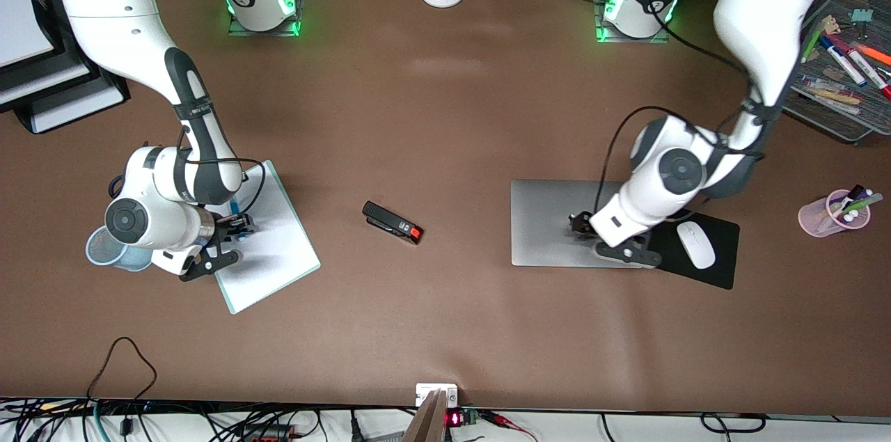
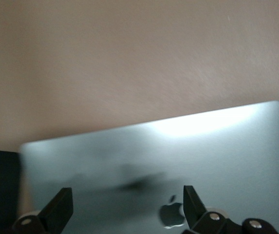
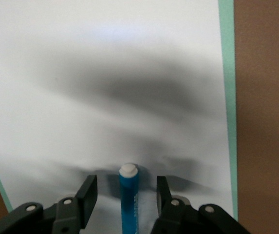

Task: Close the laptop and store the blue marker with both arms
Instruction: 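Push the laptop lid down shut with the left gripper, then lift the blue marker with the right gripper while the left gripper withdraws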

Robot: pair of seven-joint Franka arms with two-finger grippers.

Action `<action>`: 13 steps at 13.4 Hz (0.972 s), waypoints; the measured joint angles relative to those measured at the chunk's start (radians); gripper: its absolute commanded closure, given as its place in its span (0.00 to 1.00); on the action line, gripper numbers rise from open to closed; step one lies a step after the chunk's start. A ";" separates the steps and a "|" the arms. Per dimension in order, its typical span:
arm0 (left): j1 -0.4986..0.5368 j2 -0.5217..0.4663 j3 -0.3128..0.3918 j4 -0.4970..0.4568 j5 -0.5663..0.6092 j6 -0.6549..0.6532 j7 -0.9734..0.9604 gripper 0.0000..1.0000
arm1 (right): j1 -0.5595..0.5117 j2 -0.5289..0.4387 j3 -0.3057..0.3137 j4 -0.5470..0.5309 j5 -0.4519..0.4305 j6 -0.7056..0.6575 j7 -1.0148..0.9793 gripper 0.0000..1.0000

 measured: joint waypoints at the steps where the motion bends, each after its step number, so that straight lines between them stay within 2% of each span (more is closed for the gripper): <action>1: 0.017 -0.027 0.000 0.006 0.000 -0.023 0.023 0.00 | 0.000 0.000 0.000 0.000 -0.008 0.000 0.000 0.50; 2: 0.033 -0.054 0.000 0.011 0.000 -0.045 0.041 0.00 | 0.000 0.000 0.000 0.000 -0.013 0.000 0.000 0.54; 6: 0.061 -0.157 -0.001 0.069 0.000 -0.190 0.067 0.00 | 0.000 0.000 -0.002 -0.001 -0.018 0.001 -0.002 0.59; 13: 0.073 -0.288 -0.003 0.249 -0.002 -0.603 0.150 0.00 | 0.000 0.000 -0.002 -0.001 -0.049 0.001 -0.003 0.62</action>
